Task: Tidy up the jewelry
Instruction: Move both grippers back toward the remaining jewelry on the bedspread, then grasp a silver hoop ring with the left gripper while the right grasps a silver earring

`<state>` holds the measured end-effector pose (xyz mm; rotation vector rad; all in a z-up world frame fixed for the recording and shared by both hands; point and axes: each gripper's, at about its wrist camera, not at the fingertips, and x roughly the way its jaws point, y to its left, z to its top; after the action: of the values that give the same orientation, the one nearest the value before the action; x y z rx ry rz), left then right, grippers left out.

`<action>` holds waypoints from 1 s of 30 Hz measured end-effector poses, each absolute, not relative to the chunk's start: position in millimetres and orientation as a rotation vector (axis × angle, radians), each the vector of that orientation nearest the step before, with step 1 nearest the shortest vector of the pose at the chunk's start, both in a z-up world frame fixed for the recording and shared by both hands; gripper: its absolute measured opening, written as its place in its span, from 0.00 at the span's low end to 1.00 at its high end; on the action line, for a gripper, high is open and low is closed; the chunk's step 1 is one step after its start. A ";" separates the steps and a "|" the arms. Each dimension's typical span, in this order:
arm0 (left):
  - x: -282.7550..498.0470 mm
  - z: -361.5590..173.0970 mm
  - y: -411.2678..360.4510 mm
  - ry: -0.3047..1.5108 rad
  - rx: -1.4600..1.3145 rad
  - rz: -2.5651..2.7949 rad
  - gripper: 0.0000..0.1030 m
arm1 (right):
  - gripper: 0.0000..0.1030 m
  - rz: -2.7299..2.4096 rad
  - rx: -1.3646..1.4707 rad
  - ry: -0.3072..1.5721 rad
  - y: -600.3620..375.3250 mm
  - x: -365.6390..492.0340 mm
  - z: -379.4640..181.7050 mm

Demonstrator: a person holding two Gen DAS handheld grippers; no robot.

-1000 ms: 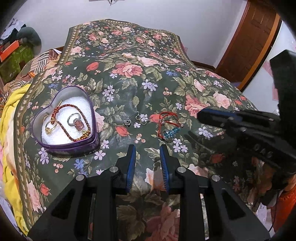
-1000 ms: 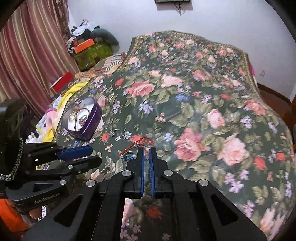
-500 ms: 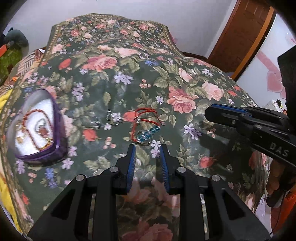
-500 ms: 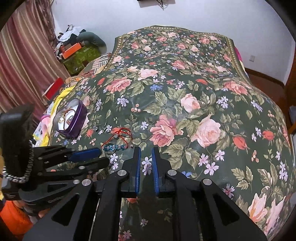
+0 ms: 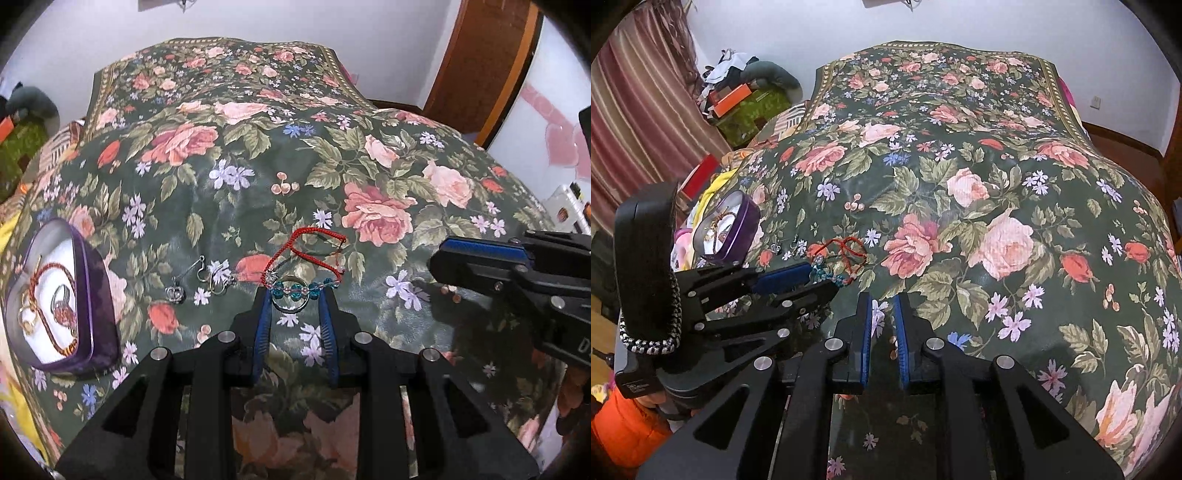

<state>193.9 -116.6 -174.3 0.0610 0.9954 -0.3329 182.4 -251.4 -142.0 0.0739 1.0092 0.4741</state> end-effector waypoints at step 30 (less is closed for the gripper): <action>142.1 -162.0 -40.9 0.980 0.005 -0.304 0.18 | 0.47 0.567 -0.040 1.065 -183.4 180.4 -153.1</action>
<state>142.1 -40.9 -162.0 0.0050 0.9805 -0.3040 180.4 -183.4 -153.1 -0.0401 1.0652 0.5674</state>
